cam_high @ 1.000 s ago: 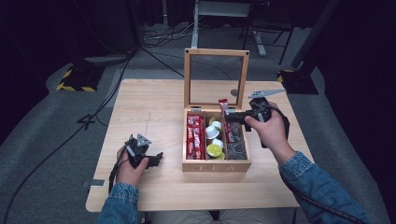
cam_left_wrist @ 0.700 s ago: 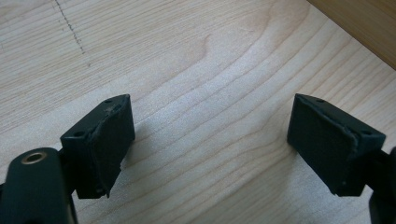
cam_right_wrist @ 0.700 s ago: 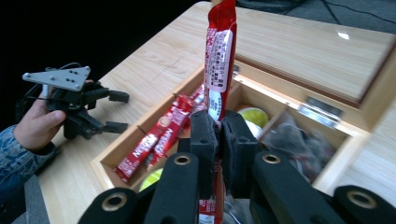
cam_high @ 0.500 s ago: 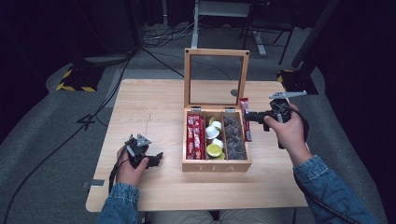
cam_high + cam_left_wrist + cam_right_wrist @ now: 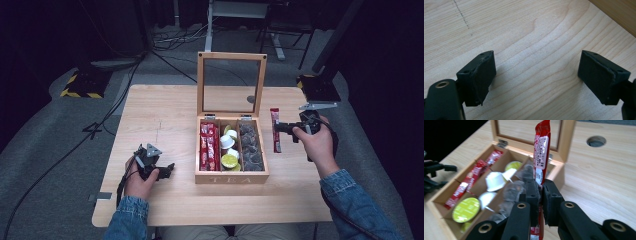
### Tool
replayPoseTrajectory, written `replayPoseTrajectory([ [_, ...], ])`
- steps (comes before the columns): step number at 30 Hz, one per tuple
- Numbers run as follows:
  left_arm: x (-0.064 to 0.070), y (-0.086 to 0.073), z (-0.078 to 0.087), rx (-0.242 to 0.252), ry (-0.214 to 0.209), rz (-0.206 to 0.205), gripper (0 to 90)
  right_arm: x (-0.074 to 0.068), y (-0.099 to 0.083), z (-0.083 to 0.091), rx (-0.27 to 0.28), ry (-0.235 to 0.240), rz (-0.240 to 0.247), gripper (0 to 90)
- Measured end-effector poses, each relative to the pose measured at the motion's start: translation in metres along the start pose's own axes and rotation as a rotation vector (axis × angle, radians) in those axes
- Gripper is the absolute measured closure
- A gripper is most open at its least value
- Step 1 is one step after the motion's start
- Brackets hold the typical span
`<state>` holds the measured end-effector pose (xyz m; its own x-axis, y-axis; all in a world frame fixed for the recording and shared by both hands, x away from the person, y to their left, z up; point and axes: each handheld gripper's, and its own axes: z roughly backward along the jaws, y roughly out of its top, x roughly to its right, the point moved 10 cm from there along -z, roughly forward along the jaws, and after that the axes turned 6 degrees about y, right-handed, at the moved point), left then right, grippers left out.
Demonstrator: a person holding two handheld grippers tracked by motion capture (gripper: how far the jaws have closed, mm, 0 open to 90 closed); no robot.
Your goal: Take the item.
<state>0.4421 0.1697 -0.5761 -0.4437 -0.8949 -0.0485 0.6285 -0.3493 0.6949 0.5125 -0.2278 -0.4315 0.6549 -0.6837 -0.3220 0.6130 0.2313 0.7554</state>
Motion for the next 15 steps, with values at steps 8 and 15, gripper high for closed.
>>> replayPoseTrajectory([
  [8,0.000,0.000,0.000,-0.002,0.000,-0.002,15.4,0.028,-0.024,-0.007,-0.033,-0.044,-0.047,84.1],
  [15,0.000,0.000,0.000,-0.001,0.000,-0.001,15.4,0.046,-0.053,-0.013,-0.081,-0.056,-0.116,84.1],
])
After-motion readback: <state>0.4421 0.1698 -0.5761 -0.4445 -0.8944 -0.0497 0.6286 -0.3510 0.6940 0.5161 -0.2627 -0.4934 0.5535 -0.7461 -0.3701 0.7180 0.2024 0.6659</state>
